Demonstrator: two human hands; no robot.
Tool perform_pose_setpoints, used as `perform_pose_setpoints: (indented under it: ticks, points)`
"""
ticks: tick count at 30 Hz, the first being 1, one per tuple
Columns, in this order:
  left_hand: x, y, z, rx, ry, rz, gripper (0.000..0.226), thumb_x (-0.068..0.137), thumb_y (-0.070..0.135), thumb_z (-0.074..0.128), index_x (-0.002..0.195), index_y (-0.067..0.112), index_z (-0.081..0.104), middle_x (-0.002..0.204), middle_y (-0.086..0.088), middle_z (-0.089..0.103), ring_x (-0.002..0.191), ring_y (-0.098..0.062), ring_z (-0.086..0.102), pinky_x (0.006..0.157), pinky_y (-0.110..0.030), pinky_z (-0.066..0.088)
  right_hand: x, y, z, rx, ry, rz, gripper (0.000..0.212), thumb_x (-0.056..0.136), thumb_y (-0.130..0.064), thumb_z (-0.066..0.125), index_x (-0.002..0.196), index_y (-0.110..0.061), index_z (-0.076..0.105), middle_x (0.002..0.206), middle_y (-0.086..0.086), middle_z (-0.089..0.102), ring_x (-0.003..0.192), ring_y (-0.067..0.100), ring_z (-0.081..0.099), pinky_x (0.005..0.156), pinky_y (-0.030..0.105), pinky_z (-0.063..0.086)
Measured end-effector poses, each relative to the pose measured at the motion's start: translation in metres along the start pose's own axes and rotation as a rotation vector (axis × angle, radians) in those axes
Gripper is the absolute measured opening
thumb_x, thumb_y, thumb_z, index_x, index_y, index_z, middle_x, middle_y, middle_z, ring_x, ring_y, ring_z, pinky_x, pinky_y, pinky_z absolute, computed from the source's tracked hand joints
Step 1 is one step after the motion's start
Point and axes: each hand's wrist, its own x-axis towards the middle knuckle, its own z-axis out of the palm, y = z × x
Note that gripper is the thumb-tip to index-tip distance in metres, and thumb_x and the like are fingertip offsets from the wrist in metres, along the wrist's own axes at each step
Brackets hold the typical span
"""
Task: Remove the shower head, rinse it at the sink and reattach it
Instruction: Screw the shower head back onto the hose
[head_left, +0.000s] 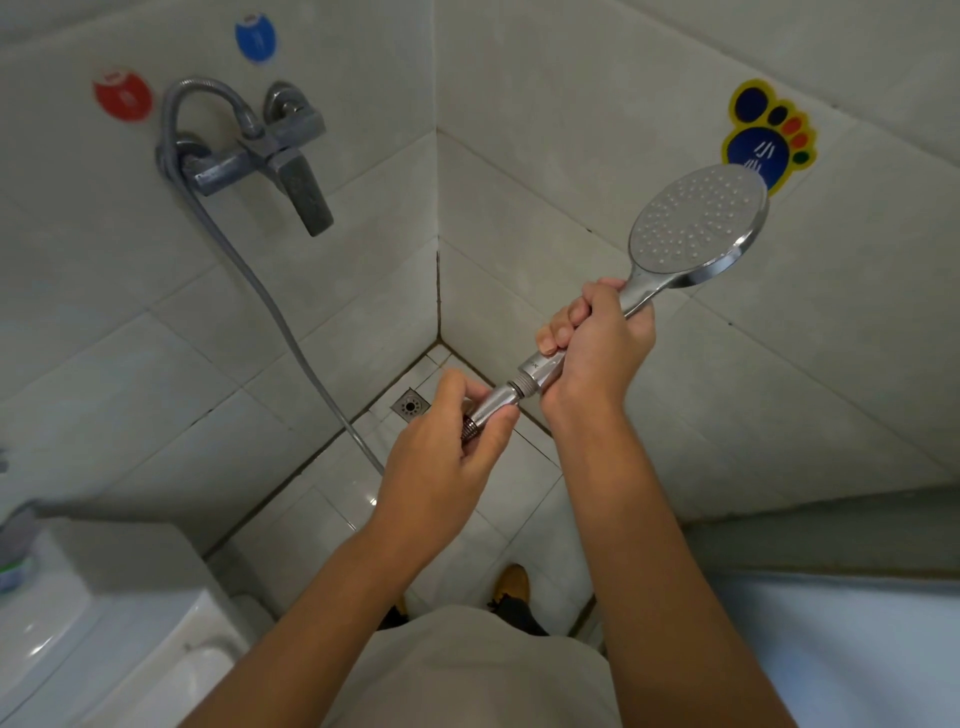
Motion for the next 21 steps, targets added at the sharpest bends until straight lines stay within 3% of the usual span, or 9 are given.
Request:
perform_pose_setpoints:
  ticks: [15, 21]
  points:
    - [-0.0021, -0.0017, -0.0011, -0.032, 0.001, -0.002, 0.014, 0.096, 0.038, 0.052, 0.095, 0.024, 0.051, 0.066, 0.020, 0.053, 0.050, -0.004, 0.046, 0.045, -0.016, 0.035, -0.0011, 0.0026, -0.0010, 0.016, 0.077, 0.013, 0.019, 0.090, 0.007, 0.042, 0.096, -0.011, 0.045, 0.056, 0.001, 0.036, 0.041, 0.012, 0.032, 0.039, 0.024, 0.033]
    - [-0.0022, -0.0007, -0.0007, -0.051, 0.051, -0.011, 0.016, 0.092, 0.043, 0.058, 0.103, 0.032, 0.054, 0.068, 0.006, 0.059, 0.052, -0.006, 0.049, 0.047, -0.024, 0.042, -0.0031, 0.0037, 0.0005, 0.014, 0.052, 0.016, 0.019, 0.089, 0.007, 0.042, 0.095, -0.011, 0.045, 0.056, 0.001, 0.038, 0.040, 0.012, 0.033, 0.039, 0.023, 0.033]
